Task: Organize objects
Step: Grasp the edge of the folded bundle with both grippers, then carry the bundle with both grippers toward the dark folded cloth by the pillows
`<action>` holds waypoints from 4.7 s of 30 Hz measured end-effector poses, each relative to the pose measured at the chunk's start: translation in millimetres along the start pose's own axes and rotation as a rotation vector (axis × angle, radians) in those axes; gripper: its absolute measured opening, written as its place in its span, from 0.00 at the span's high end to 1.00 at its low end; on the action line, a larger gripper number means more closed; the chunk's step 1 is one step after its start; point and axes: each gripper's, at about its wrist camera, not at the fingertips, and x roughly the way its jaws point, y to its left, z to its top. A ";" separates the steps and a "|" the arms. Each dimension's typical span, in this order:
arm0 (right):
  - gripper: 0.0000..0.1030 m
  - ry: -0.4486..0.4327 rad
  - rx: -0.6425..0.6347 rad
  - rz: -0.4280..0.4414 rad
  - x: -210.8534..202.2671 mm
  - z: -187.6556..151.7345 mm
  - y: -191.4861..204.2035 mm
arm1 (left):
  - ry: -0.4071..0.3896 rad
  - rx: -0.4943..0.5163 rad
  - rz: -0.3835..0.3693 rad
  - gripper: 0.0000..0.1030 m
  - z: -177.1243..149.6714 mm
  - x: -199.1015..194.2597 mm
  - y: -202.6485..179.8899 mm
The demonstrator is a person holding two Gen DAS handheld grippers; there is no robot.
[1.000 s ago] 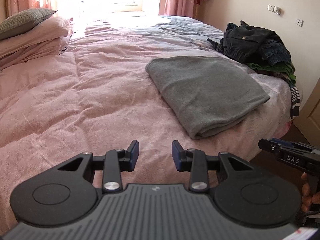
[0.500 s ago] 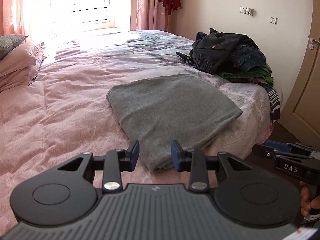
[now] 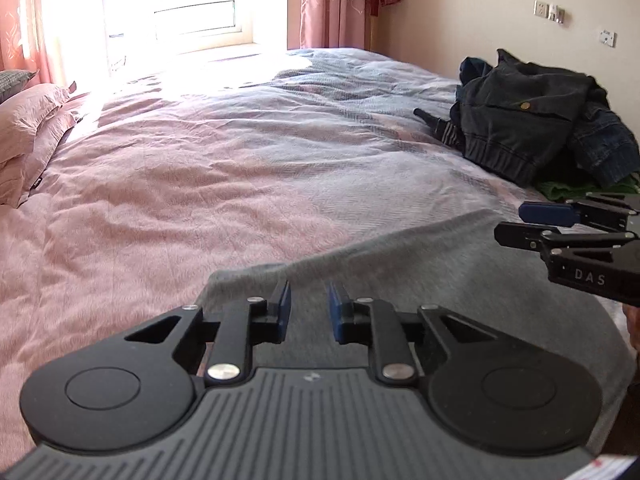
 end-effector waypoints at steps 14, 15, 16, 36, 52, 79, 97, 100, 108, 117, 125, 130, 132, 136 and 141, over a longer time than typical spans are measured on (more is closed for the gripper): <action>0.64 0.254 0.259 -0.034 7.7 41.8 -76.3 | 0.202 -0.225 0.064 0.93 28.1 -3.0 44.3; 0.64 0.262 0.259 -0.016 -5.8 43.8 -73.3 | 0.209 -0.225 0.058 0.93 26.3 -14.6 41.8; 0.64 0.278 0.255 0.010 -20.2 44.9 -66.5 | 0.216 -0.218 0.043 0.93 23.3 -24.6 37.4; 0.29 0.557 0.544 0.393 0.3 -3.7 -119.9 | 0.409 -0.543 0.100 0.63 -42.5 -54.3 39.6; 0.23 0.593 0.745 0.518 54.6 -39.1 -143.3 | 0.378 -0.793 -0.157 0.57 -78.8 -22.9 96.4; 0.26 0.578 0.671 0.566 66.8 -44.9 -116.1 | 0.387 -0.851 -0.351 0.47 -94.0 28.2 99.1; 0.64 0.641 0.491 0.498 22.1 40.6 -73.2 | 0.274 -0.801 -0.165 0.67 -41.5 -79.4 64.1; 0.64 0.671 0.442 0.550 22.1 67.7 -59.8 | 0.225 -0.852 -0.101 0.68 -35.6 -114.2 63.5; 0.64 0.716 0.273 0.736 31.4 136.1 26.5 | 0.066 -1.011 0.074 0.68 -41.2 -211.4 96.6; 0.64 0.742 0.101 0.894 50.5 166.6 192.2 | -0.061 -1.134 0.241 0.68 -87.6 -303.7 194.5; 0.64 0.790 0.027 0.961 93.5 183.3 408.6 | -0.105 -1.208 0.318 0.68 -149.2 -368.7 373.2; 0.64 0.800 -0.035 1.010 133.3 204.4 557.0 | -0.116 -1.249 0.374 0.68 -178.4 -399.6 504.1; 0.64 0.801 -0.037 1.030 151.8 213.8 608.5 | -0.134 -1.242 0.398 0.68 -182.6 -409.6 553.7; 0.64 0.778 -0.054 1.072 190.1 241.2 709.0 | -0.173 -1.220 0.444 0.68 -184.4 -424.4 645.5; 0.64 0.739 -0.101 1.101 229.2 280.4 804.8 | -0.237 -1.227 0.474 0.68 -183.1 -429.5 736.0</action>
